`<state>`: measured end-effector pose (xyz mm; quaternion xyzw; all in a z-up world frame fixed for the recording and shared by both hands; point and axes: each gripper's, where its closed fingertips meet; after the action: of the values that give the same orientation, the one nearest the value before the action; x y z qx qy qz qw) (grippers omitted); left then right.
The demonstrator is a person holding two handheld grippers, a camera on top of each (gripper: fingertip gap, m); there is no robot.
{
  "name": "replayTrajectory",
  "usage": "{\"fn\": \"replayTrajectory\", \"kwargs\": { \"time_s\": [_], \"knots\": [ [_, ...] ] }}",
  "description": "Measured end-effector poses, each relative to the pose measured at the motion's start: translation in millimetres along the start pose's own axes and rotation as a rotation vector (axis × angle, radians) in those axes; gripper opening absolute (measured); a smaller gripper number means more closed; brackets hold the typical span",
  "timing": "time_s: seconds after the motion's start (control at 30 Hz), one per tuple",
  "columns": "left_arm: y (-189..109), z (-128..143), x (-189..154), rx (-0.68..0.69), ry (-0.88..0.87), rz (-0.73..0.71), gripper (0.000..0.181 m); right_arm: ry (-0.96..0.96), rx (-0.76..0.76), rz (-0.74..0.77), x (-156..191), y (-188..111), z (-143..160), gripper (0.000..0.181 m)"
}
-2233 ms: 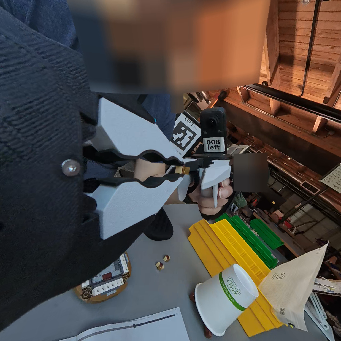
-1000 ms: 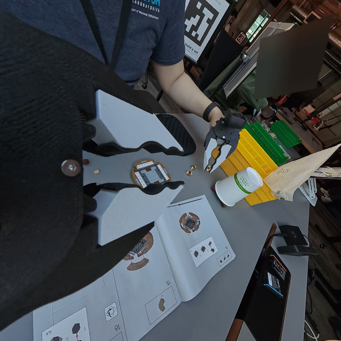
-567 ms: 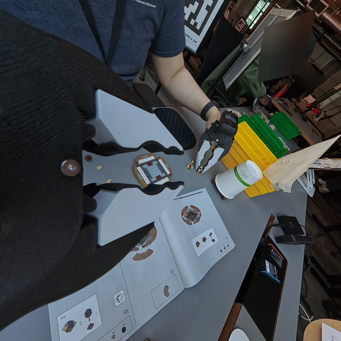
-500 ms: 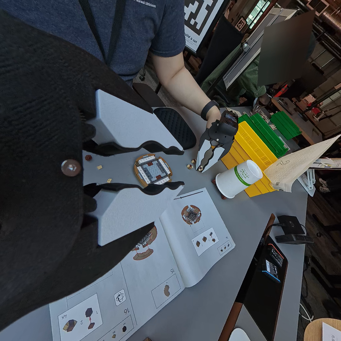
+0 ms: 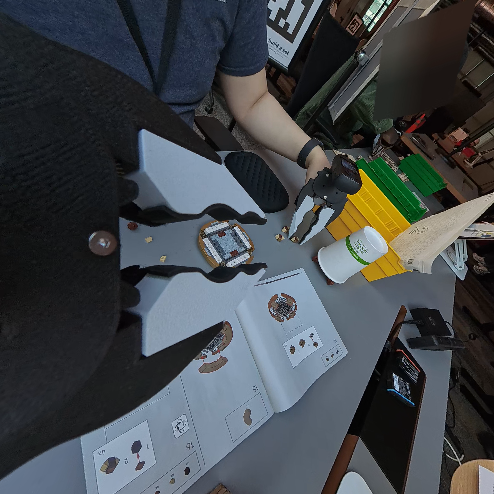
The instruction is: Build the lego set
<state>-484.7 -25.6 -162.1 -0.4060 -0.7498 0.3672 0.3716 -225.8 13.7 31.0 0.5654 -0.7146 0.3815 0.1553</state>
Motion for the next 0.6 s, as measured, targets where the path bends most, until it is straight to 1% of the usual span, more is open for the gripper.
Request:
{"fn": "replayTrajectory", "kwargs": {
  "time_s": [0.07,0.1,0.17,0.23,0.27,0.3,0.33,0.4,0.47,0.53,0.6],
  "knots": [
    [-5.9,-5.2,0.2,-0.039,-0.035,-0.002,0.029,-0.005,-0.005,0.002,0.4,-2.3,-0.7,0.029],
    [-12.5,-12.3,3.1,-0.089,-0.062,-0.017,0.030,-0.015,-0.010,0.009,0.1,-3.9,-1.4,0.029],
    [-32.9,-29.2,15.1,-0.217,-0.125,-0.086,0.031,-0.050,-0.024,0.032,-0.7,-8.6,-3.6,0.029],
    [-58.0,-42.9,29.4,-0.331,-0.189,-0.183,0.034,-0.106,-0.039,0.050,0.2,-13.6,-5.8,0.030],
    [-69.0,-47.7,34.0,-0.372,-0.212,-0.228,0.035,-0.151,-0.048,0.073,-0.6,-16.3,-7.3,0.029],
    [-77.6,-52.3,35.0,-0.401,-0.226,-0.260,0.037,-0.216,-0.068,0.127,-4.4,-19.8,-11.5,0.029],
    [-84.0,-58.9,31.4,-0.430,-0.228,-0.273,0.038,-0.304,-0.105,0.212,-10.6,-24.8,-18.6,0.029],
    [-94.2,-80.5,14.7,-0.508,-0.201,-0.272,0.039,-0.496,-0.179,0.374,-17.4,-35.6,-33.0,0.028],
    [-98.9,-107.7,-10.7,-0.584,-0.149,-0.241,0.040,-0.644,-0.187,0.430,-13.1,-36.5,-34.2,0.028],
    [-90.6,-138.4,-47.1,-0.626,-0.094,-0.143,0.038,-0.682,-0.172,0.448,-12.9,-32.3,-32.5,0.028],
    [-69.6,-163.9,-90.2,-0.595,0.007,-0.038,0.036,-0.668,-0.149,0.442,-16.7,-25.0,-29.9,0.028]
  ]
}}
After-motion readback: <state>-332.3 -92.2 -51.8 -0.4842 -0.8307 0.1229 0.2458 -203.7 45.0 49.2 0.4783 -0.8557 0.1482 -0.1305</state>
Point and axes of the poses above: each gripper's, where its closed fingertips meet, y out along the fingers, z out of its underside, x = y × z across the jaws, and after that the axes turned 14 degrees about y, right-handed
